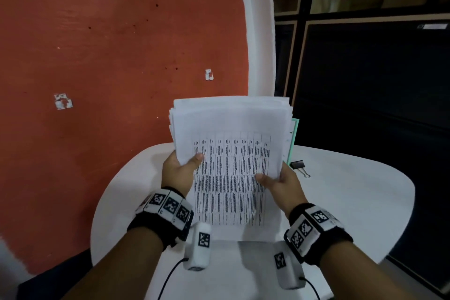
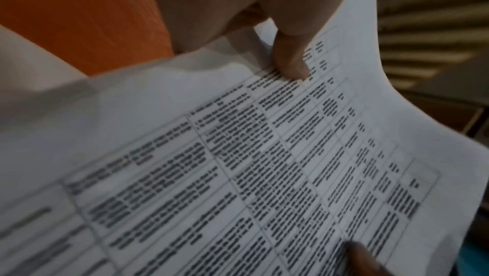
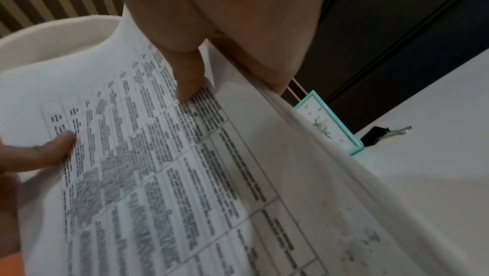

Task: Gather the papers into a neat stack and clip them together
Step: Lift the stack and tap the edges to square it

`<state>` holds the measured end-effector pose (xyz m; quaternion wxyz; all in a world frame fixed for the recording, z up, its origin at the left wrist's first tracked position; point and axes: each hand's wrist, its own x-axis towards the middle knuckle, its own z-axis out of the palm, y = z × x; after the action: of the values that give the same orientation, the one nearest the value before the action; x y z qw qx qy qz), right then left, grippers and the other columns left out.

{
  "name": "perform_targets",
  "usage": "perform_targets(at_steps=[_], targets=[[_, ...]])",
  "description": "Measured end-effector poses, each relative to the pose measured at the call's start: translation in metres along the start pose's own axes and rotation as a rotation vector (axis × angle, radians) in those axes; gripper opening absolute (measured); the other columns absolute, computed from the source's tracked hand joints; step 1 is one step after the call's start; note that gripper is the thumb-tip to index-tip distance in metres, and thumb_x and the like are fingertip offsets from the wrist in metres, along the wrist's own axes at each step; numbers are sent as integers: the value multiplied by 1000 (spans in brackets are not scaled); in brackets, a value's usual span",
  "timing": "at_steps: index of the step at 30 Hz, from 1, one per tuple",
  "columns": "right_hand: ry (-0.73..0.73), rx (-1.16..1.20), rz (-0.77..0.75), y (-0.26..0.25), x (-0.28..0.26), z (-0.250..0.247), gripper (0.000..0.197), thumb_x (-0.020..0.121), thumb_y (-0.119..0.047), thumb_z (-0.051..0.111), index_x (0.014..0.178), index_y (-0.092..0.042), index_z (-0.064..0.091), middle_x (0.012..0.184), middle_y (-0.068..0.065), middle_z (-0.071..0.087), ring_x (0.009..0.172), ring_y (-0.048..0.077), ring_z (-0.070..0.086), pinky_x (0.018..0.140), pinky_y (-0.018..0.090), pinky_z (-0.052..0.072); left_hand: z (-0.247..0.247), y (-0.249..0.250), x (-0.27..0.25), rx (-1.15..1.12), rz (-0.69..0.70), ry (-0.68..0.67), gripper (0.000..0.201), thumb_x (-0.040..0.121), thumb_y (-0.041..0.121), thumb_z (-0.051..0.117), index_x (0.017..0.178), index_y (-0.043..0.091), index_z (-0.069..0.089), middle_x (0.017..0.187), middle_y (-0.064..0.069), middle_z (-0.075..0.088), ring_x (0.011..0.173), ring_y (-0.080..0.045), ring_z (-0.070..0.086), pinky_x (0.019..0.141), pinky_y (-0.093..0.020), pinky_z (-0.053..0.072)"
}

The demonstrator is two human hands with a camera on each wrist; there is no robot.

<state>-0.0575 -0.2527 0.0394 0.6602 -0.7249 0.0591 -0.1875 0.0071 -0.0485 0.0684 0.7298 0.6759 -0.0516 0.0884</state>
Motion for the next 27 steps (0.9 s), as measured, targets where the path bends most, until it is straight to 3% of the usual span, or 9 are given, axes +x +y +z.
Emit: perform_targets(at_steps=[2,5,9,12,14,16,19,23,27], targets=[[-33,11,-28,-6,5,-9,27,77,-6,74,97,-22,64,89,-8,72,78,6,69,66,17,55,1,15,2,-83,12,60,29,85,8,66,110,20,59,101,6,63,99,-15,57,93,-30,40],[-16,-40,6,-5,4,-28,23,68,-11,81,88,-15,69,85,5,72,78,24,68,71,34,57,-3,37,4,-207,17,175,50,87,12,65,133,16,45,125,2,54,115,-12,46,99,-29,33],[34,250,46,13,-6,-44,59,44,-28,91,97,-10,70,91,7,75,87,29,70,75,37,59,-11,47,7,-290,-60,185,68,90,26,60,146,9,26,133,9,36,122,-10,38,106,-29,29],[-10,648,65,13,-19,-31,21,66,-8,77,85,-12,68,91,14,74,90,30,68,71,34,58,-13,29,9,-338,-154,195,67,88,35,61,143,10,33,132,6,40,125,-17,42,110,-36,30],[-3,706,59,9,-23,-18,25,82,6,58,89,-17,63,92,16,72,89,31,68,75,39,56,-9,8,7,-381,-234,187,72,77,50,67,136,13,47,142,-5,44,131,-30,43,112,-48,31],[6,591,33,0,-26,-12,27,82,5,60,103,-10,62,90,14,74,82,28,72,70,35,57,-9,-8,0,-419,-283,136,65,70,58,69,125,25,58,138,-6,52,124,-34,51,106,-52,39],[77,396,-67,-17,-24,-21,13,78,1,67,91,-1,65,64,-3,73,57,9,69,54,21,53,-22,-17,-5,-549,-268,55,52,72,39,77,118,19,65,125,-10,63,113,-30,61,101,-48,44],[77,335,-158,-30,-12,-54,43,58,-26,84,95,-9,74,94,3,76,88,20,73,73,26,56,-72,-14,12,-292,-119,172,59,73,13,77,126,25,55,119,-7,66,103,-24,64,90,-42,50],[19,263,-86,-32,-5,-67,31,69,-6,74,100,-8,71,98,8,76,95,30,71,81,37,56,-91,-7,14,52,-89,-158,63,68,4,80,121,28,56,97,1,73,89,-19,68,68,-33,55]])
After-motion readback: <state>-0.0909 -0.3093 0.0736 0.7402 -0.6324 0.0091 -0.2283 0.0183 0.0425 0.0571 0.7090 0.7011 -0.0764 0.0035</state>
